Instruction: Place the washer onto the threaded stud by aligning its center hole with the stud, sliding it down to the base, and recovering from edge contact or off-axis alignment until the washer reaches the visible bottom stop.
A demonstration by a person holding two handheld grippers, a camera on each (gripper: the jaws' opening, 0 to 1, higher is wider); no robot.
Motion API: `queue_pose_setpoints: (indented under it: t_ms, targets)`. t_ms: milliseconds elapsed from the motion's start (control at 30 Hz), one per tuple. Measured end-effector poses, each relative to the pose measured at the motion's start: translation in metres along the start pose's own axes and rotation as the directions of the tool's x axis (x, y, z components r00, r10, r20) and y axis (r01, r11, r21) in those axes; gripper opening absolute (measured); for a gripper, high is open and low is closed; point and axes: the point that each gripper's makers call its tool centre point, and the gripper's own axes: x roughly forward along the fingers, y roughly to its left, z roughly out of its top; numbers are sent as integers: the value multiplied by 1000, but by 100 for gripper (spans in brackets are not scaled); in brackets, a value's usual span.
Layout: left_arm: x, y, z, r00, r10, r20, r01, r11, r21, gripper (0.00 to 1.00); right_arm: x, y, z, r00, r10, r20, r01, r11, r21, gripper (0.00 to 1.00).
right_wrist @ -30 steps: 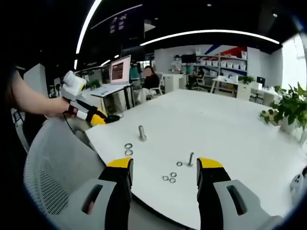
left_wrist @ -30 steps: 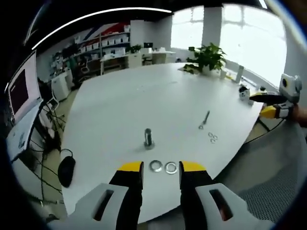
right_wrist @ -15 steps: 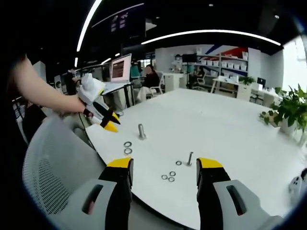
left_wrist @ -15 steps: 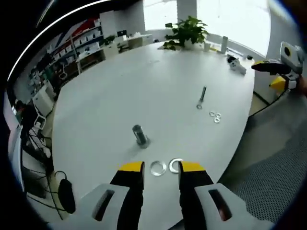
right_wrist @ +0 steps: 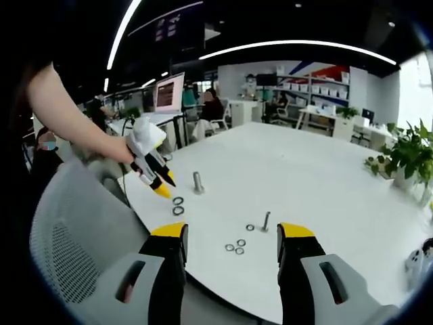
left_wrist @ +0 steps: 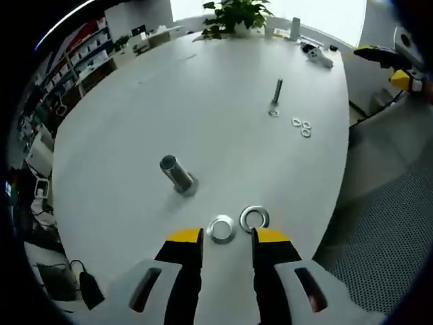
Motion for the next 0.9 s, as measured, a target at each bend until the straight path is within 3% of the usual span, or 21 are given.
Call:
queue_pose_setpoints:
  t_ms: [133,200,467,633,767,833,900]
  targets:
    - [10,-3,1,999,-35,6,35,999,-29,27,0,-3,-2,1000,-10,-6,10,1000,11,55]
    - [17,-2,-4,999,-34,-30,34,999,-2,27,0,-3,-2,1000,-8,-10,8,1000,17,55]
    - [22,5,-2,997,-41,-62,44,997,62,27,0,-4,-4,1000,-16,-19,16,1000,12,55]
    - [26,4,-2,992,-59,-111,83,969,232,26,0,-5,-5,1000,-20,-23,20,1000,13,55]
    - [30,-2,-2,986,-97,-133,130,953,275,26,-1,-7,-5,999,-26,-22,27,1000,14,55]
    - [32,-4,-8,979,-98,-177,153,932,330,26,-1,-8,-6,999,-34,-22,34,999,17,55]
    - [33,-6,-3,982,-113,-150,159,927,340,24,-1,-9,-6,999,-37,-21,38,999,21,55]
